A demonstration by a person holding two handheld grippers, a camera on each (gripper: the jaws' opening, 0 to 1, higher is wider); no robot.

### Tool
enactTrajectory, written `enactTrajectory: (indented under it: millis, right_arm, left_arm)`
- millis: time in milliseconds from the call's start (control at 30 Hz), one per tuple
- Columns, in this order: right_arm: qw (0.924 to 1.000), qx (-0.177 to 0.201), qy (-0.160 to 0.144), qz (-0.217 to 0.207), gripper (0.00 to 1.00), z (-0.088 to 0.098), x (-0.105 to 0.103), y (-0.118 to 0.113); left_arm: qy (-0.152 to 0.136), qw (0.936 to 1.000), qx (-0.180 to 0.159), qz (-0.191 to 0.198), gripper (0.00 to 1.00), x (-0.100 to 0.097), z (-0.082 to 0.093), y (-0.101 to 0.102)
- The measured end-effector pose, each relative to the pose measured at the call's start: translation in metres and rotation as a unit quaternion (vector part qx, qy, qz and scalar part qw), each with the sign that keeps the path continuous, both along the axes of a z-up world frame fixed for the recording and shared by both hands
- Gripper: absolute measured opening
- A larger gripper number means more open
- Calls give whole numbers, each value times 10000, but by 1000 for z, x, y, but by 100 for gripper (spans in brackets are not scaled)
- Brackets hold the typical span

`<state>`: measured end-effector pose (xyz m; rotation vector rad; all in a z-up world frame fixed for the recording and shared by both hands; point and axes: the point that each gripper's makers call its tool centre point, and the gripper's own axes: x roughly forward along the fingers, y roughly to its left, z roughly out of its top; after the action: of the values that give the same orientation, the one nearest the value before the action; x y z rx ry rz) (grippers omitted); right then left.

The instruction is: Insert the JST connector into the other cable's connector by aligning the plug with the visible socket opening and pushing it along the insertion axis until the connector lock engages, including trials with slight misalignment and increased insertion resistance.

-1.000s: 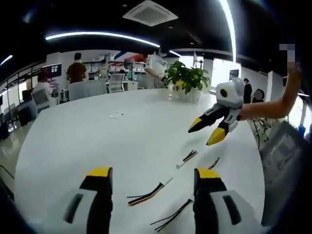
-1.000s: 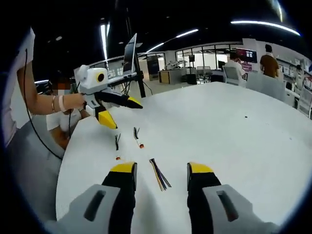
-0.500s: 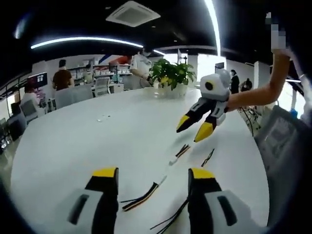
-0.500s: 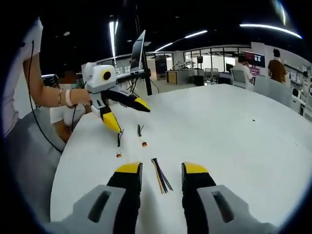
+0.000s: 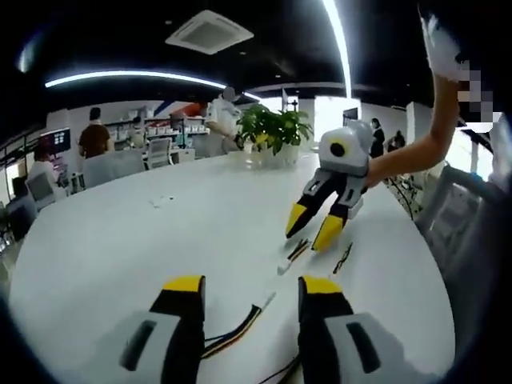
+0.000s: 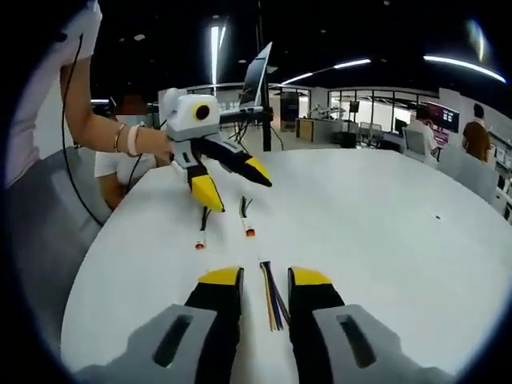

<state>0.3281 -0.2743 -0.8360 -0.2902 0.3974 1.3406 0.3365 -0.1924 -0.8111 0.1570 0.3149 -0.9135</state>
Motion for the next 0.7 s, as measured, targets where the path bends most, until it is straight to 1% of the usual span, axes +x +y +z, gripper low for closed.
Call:
enactTrajectory:
  millis: [33, 100, 233, 367, 567, 633, 700]
  right_arm:
    - [10000, -12, -10, 20, 20, -1, 0, 1]
    - [10000, -1, -3, 64, 18, -3, 0, 3]
    - [9999, 59, 31, 147, 14, -5, -1, 7]
    - [9998, 74, 55, 168, 14, -8, -2, 8]
    - [9997, 79, 72, 226, 12, -11, -2, 11]
    - [9997, 96, 84, 230, 12, -11, -2, 13]
    - [9996, 96, 96, 231, 12, -12, -1, 13]
  left_arm:
    - [69, 10000, 35, -19, 42, -1, -4, 0]
    - [68, 9998, 149, -113, 41, -3, -10, 0]
    - [204, 9996, 71, -205, 40, -7, -15, -1]
    - [196, 9996, 74, -212, 34, -6, -16, -1]
    - [166, 9994, 49, -309, 28, -7, -19, -4]
    - [288, 9993, 28, -256, 26, -7, -23, -3]
    - [313, 9991, -31, -299, 23, -8, -24, -4]
